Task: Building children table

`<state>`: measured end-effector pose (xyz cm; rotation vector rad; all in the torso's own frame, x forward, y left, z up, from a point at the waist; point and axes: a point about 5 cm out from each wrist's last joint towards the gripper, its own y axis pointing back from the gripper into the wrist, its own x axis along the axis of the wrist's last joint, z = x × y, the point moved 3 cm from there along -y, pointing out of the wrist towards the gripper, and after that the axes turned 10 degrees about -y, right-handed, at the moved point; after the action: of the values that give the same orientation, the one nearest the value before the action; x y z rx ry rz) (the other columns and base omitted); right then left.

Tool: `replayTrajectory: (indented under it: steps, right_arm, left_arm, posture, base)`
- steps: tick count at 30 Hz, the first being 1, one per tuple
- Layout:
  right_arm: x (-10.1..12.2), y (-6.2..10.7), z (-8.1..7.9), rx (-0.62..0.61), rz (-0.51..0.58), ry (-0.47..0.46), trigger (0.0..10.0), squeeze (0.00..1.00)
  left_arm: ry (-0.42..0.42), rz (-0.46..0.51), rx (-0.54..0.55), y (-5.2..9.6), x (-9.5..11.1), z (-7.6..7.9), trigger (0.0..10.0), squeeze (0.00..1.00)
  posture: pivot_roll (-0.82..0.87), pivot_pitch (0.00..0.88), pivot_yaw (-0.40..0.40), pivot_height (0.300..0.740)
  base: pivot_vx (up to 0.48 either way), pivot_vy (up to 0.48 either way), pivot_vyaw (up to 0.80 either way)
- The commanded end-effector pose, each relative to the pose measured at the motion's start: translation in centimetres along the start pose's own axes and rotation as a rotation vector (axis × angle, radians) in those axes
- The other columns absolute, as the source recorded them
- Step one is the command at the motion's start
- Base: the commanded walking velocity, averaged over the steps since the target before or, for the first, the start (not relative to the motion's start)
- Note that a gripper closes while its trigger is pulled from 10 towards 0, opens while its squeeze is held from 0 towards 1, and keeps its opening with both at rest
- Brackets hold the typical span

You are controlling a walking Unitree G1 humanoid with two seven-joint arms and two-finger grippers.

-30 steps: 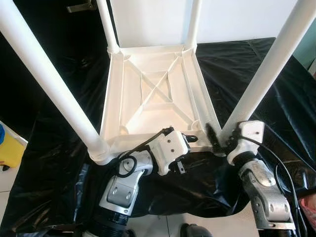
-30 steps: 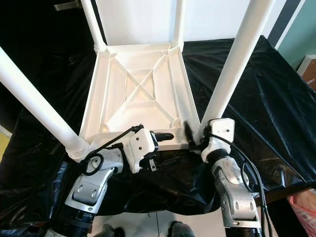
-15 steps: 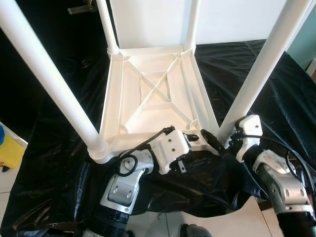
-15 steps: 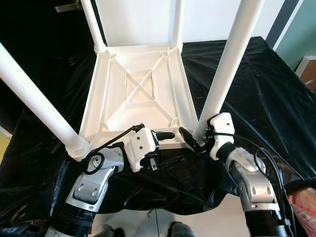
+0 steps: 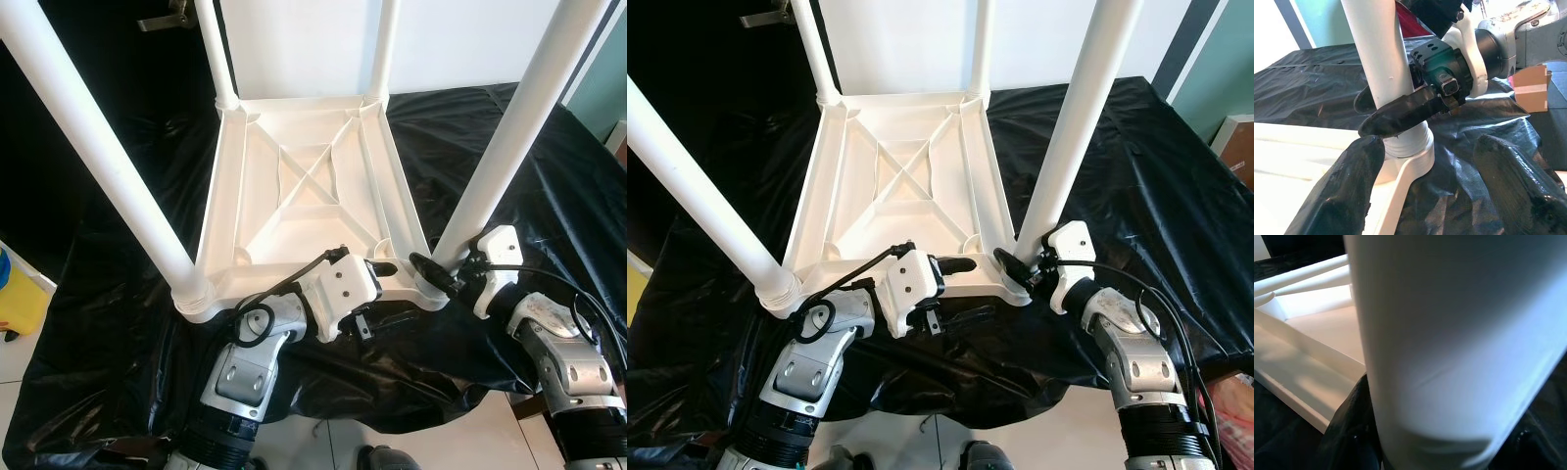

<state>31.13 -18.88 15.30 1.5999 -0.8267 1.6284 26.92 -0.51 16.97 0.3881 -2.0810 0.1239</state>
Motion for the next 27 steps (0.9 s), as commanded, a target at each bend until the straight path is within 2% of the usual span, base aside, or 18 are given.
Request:
replayTrajectory:
  steps: [1, 5, 6, 8, 10, 12, 15, 18, 22, 23, 24, 27]
  right_arm:
    - [-1.5, 0.0, -0.6, 0.003, -0.053, -0.006, 10.0, 0.00]
    - [-1.6, -0.3, -0.5, -0.084, -0.029, -0.015, 10.0, 0.00]
    - [-1.8, -0.4, -0.5, -0.152, -0.031, -0.018, 10.0, 0.00]
    - [-1.8, -0.4, -0.6, -0.169, -0.031, -0.013, 10.0, 0.00]
    - [-1.9, -0.4, -0.3, -0.253, -0.026, -0.009, 10.0, 0.00]
    - [-2.0, -0.4, -0.2, -0.280, -0.025, -0.011, 10.0, 0.00]
    - [-2.2, -0.5, -0.9, -0.369, -0.010, -0.042, 10.0, 0.00]
    - [-2.3, -0.5, -1.0, -0.403, -0.005, -0.053, 10.0, 0.00]
    - [-2.5, 0.0, -0.5, -0.703, 0.021, -0.138, 10.0, 0.00]
    - [-2.5, 0.0, -0.5, -0.703, 0.021, -0.138, 10.0, 0.00]
    - [-2.8, 0.1, -0.9, -0.784, 0.020, -0.160, 10.0, 0.00]
    - [-3.0, 0.0, -1.4, -0.827, 0.021, -0.172, 10.0, 0.00]
  left_arm:
    - [0.006, -0.038, 0.184, 0.1, -0.5, -1.5, 10.0, 0.00]
    - [0.003, -0.045, 0.177, 0.1, -0.7, -1.5, 10.0, 0.00]
    - [-0.001, -0.051, 0.167, 0.1, -0.8, -1.3, 10.0, 0.00]
    - [-0.001, -0.052, 0.165, 0.1, -0.9, -1.2, 10.0, 0.00]
    - [0.002, -0.050, 0.163, 0.0, -0.9, -1.1, 10.0, 0.00]
    - [0.003, -0.050, 0.163, 0.0, -0.9, -1.1, 10.0, 0.00]
    - [-0.007, -0.074, 0.173, 0.0, -1.5, -1.0, 10.0, 0.00]
    - [-0.003, -0.079, 0.180, 0.0, -1.7, -1.0, 10.0, 0.00]
    - [0.005, -0.096, 0.218, 0.3, -2.3, -1.5, 10.0, 0.00]
    - [0.005, -0.096, 0.218, 0.3, -2.3, -1.5, 10.0, 0.00]
    - [0.003, -0.100, 0.225, 0.4, -2.4, -1.7, 10.0, 0.00]
    - [0.001, -0.101, 0.230, 0.5, -2.5, -1.9, 10.0, 0.00]
  posture:
    - [-0.16, 0.101, 0.037, 0.740]
    - [-0.17, 0.109, 0.043, 0.740]
    - [-0.17, 0.109, 0.043, 0.740]
    - [-0.17, 0.109, 0.043, 0.740]
    - [-0.18, 0.113, 0.046, 0.740]
    - [-0.18, 0.113, 0.046, 0.740]
    - [-0.18, 0.115, 0.049, 0.740]
    - [-0.18, 0.115, 0.049, 0.740]
    - [-0.18, 0.114, 0.046, 0.740]
    - [-0.18, 0.114, 0.046, 0.740]
    - [-0.17, 0.114, 0.043, 0.740]
    - [-0.17, 0.113, 0.039, 0.740]
  base:
    - [0.000, 0.000, 0.00]
    - [0.000, 0.000, 0.00]
    - [0.000, 0.000, 0.00]
    - [0.000, 0.000, 0.00]
    - [0.000, 0.000, 0.00]
    - [0.000, 0.000, 0.00]
    - [0.000, 0.000, 0.00]
    - [0.000, 0.000, 0.00]
    - [0.000, 0.000, 0.00]
    - [0.000, 0.000, 0.00]
    - [0.000, 0.000, 0.00]
    - [0.000, 0.000, 0.00]
